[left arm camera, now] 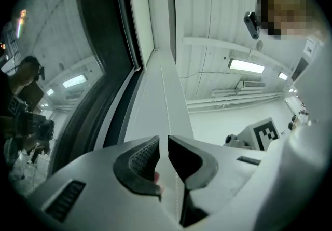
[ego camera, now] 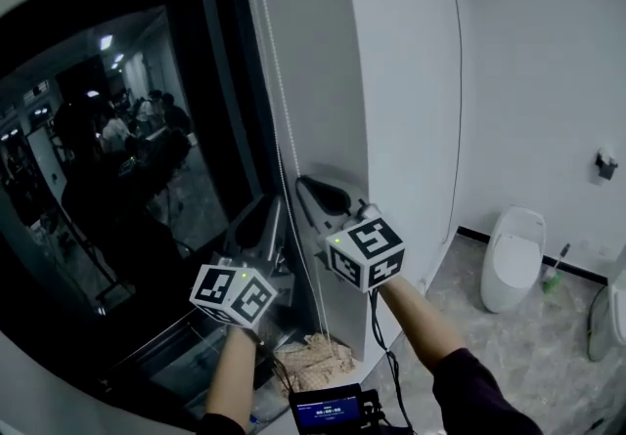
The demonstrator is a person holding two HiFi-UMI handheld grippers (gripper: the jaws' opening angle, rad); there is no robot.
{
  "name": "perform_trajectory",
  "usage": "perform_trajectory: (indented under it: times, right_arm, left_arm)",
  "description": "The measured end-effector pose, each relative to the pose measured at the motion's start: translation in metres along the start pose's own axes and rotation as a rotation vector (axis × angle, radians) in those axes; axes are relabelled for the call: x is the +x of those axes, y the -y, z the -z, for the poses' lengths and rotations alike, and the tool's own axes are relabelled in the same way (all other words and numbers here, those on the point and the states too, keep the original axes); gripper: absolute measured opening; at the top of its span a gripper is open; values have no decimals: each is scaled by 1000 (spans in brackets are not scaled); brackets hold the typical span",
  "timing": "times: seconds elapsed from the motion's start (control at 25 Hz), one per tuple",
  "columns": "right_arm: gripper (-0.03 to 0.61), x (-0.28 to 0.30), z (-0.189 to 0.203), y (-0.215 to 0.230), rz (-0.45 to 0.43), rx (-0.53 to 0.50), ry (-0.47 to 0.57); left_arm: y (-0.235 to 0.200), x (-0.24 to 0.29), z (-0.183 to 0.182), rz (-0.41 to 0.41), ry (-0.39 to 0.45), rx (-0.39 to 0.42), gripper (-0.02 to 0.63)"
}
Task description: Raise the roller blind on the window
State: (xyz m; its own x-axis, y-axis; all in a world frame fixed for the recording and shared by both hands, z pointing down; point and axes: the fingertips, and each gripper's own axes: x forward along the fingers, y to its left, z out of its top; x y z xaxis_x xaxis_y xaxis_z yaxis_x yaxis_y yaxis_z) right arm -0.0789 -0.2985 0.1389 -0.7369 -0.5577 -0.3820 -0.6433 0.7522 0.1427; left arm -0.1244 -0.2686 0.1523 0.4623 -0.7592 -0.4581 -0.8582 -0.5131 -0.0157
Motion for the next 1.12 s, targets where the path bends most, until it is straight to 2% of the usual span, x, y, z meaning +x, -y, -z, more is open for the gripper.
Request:
perform_trajectory:
  times: [0.12, 0.24, 0.4, 0.64, 0.88, 1.12]
  right_arm:
    - [17, 2, 0, 3, -9, 53, -4]
    - [17, 4, -7, -1, -33, 56, 5]
    - [17, 0, -5, 3, 4, 78, 36]
    - [17, -12, 17, 2, 36, 42, 23]
    - [17, -21, 5, -2, 33, 16, 67]
    - [8, -22, 0, -6, 31, -19, 68]
  left_arm:
    - [5, 5, -1, 8, -15, 30, 18]
    - [7, 12, 0, -2, -32, 43, 18]
    - [2, 12, 4, -24, -50, 65, 18]
    - [-3, 11, 9, -36, -69, 68, 18]
    - [1, 8, 11, -76, -121, 209, 18]
    - [2, 8, 8, -85, -122, 228, 17]
